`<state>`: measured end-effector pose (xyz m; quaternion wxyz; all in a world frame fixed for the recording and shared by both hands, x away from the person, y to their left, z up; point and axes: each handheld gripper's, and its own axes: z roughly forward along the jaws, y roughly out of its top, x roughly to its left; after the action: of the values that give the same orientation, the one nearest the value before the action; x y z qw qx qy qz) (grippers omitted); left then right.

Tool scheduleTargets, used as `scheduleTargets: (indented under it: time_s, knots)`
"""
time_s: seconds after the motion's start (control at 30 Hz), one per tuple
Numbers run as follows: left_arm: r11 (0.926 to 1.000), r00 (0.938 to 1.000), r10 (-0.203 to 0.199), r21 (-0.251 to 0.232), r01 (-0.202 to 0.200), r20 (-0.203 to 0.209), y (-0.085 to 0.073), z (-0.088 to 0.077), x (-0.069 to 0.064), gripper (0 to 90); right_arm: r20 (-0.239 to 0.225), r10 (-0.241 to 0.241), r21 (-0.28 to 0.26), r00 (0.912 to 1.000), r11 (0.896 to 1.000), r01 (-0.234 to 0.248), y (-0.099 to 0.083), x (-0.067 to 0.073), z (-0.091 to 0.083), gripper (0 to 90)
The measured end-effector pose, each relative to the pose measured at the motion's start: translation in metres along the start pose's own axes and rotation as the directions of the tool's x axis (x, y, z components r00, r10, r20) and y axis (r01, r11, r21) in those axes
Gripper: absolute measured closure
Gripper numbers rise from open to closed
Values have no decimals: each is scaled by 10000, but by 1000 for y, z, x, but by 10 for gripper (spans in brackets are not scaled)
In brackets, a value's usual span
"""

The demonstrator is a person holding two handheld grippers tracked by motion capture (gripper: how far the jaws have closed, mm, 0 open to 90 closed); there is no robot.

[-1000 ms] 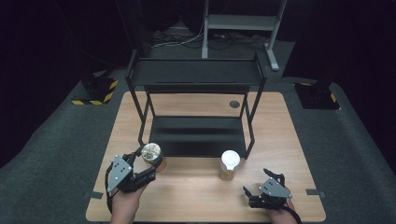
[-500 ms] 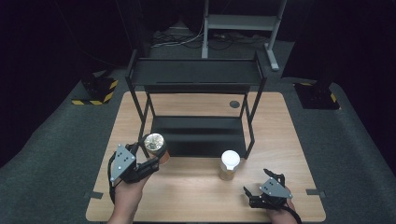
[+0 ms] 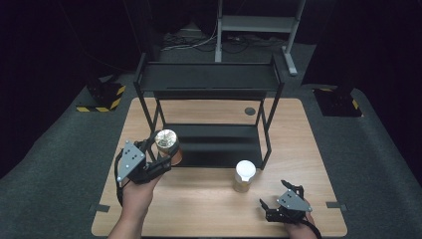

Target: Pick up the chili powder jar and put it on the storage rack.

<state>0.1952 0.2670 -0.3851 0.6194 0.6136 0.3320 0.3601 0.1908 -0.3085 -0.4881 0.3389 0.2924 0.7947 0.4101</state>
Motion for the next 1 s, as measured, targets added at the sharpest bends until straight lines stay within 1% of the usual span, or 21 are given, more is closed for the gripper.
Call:
scheduleTargets:
  time_s: [0.23,0.53,0.83,1.0]
  knots:
    - [9999,10000,-54,-146,55,64,11,5,2,337,5,-11,-2,10000,10000,11,0,0,0,0]
    - [9996,9999,117,-245,-115,94,24,12,1,337,-2,-3,-19,10000,10000,3,0,0,0,0]
    - [9987,9997,205,-474,-200,100,40,20,2,337,-19,28,-32,10000,10000,-28,-1,-1,0,0]
    - [9981,9998,183,-594,-175,118,49,24,3,337,-31,23,-33,10000,10000,-23,-1,-1,0,0]
